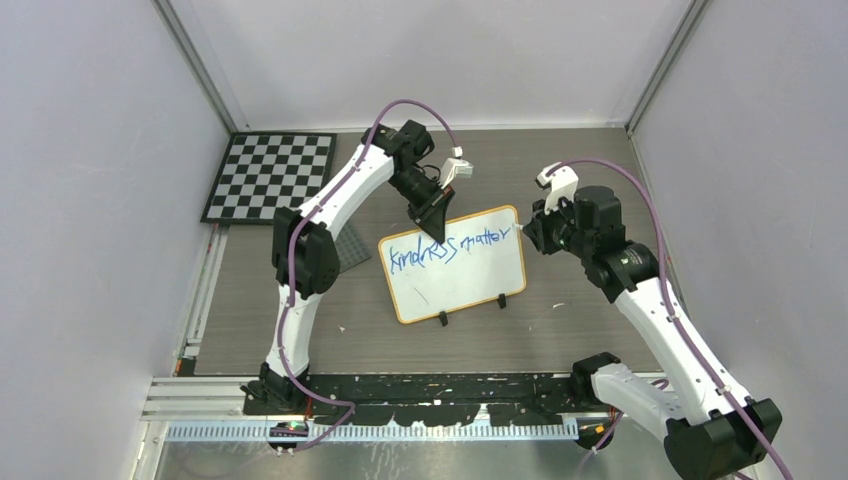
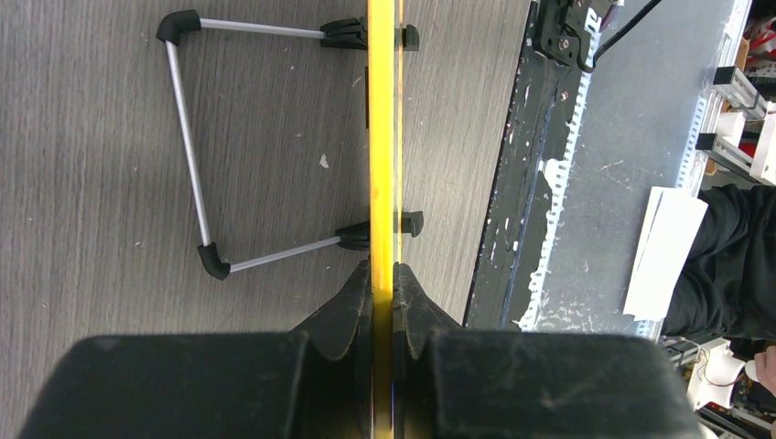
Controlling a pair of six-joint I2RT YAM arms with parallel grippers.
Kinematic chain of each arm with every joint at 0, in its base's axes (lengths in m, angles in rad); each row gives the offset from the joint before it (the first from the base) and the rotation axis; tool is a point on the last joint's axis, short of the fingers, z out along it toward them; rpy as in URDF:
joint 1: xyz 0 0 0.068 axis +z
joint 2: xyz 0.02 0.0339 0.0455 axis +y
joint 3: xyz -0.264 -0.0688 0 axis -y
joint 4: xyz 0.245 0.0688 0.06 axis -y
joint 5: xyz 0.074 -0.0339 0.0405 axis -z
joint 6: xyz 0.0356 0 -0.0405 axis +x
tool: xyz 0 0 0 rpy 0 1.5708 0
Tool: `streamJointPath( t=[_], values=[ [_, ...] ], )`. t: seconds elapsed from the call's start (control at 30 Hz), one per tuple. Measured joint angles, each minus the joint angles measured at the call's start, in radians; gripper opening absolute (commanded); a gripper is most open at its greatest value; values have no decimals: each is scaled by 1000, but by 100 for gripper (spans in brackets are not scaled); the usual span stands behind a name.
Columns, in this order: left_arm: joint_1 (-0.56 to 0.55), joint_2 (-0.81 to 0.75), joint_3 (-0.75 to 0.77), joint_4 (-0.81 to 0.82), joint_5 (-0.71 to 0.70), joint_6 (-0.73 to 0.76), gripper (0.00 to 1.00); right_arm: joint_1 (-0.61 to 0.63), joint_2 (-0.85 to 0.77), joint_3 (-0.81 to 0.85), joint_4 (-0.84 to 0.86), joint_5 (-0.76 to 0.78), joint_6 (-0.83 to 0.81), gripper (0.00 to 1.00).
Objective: Write a sentence on the whiteboard
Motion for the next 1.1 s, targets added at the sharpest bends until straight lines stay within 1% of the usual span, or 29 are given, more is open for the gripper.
streamJointPath(
  t=[0.67,1.1],
  values=[
    [0,-2,-3,4,0,-3,0,7,47,0,24,14,-3,0],
    [0,-2,-3,4,-1,-4,0,14,47,-9,12,-1,-43,0]
  ],
)
